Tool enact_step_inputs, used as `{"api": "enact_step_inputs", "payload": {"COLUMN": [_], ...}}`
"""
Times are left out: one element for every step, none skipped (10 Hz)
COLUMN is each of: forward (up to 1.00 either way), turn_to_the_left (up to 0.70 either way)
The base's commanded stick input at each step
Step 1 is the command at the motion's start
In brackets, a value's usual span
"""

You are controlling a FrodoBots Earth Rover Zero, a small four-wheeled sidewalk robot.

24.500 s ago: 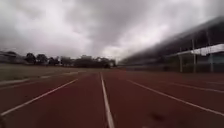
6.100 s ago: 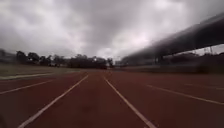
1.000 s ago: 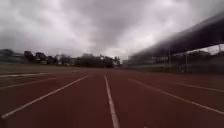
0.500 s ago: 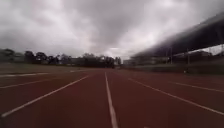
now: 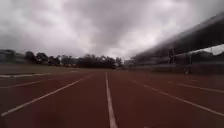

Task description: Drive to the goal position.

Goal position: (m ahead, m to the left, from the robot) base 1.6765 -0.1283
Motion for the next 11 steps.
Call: {"api": "enact_step_inputs", "payload": {"forward": [0.70,0.70,0.70,0.70,0.70,0.70,0.70,0.70,0.70,0.70,0.70], "turn_to_the_left": [0.00,0.00,0.00,0.00,0.00,0.00,0.00,0.00,0.00,0.00,0.00]}}
